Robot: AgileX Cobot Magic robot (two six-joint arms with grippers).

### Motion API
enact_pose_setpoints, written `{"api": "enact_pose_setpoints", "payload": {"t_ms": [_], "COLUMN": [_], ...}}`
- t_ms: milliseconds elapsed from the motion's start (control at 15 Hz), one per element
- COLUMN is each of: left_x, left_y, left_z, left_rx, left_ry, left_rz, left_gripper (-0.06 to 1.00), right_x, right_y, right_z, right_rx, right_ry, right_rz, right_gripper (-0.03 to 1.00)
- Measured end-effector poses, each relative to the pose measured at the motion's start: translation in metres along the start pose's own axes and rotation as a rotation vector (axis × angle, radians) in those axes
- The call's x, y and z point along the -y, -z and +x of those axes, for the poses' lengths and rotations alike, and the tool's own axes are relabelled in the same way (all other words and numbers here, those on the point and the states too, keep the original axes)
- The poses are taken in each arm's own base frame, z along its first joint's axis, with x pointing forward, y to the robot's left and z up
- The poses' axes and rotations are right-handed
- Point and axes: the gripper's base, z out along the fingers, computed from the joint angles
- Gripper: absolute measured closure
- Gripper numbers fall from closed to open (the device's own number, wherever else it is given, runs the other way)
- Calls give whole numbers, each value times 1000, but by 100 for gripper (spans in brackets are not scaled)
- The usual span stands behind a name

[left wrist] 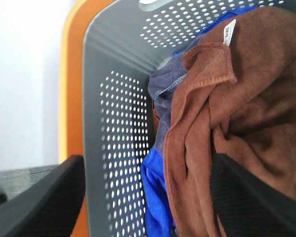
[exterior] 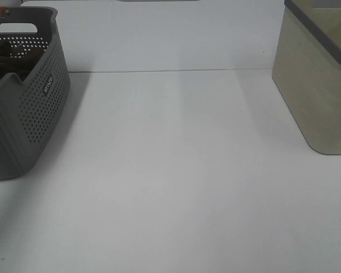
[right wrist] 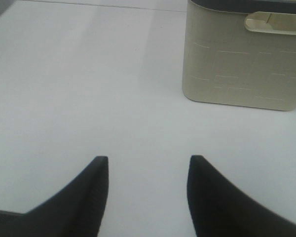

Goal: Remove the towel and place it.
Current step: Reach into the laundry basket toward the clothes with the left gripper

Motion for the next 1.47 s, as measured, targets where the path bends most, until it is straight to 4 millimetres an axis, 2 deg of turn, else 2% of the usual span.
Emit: {"api": "enact_pose_setpoints", "payload": {"t_ms": [67, 133, 200, 267, 600, 800, 1267, 1467], "left_x": [4, 15, 20, 20, 36, 39, 41, 37], "left_y": [-15, -47, -61, -61, -101, -106, -107, -93], "left_z": [-5, -11, -12, -12, -23, -26, -21, -25], "left_rx": [-11, -40, -50, -50, 28, 63, 10, 32], "left_ry": [-31, -79, -88, -88, -110, -113, -93, -53], "left_rz": [3, 14, 19, 19, 25, 26, 52, 78], "left_gripper": [26, 26, 26, 26, 27, 30, 31, 31], "right_x": [0, 0, 0, 0, 0, 0, 0, 0], "right_y": [0, 0, 0, 0, 0, 0, 0, 0], "right_z": [0, 0, 0, 0, 0, 0, 0, 0], "right_rx": [0, 0, 0, 0, 0, 0, 0, 0], "right_ry": [0, 0, 0, 0, 0, 0, 0, 0], "right_rz": [0, 0, 0, 0, 0, 0, 0, 0], "right_gripper": [49, 49, 49, 49, 49, 49, 49, 49]}}
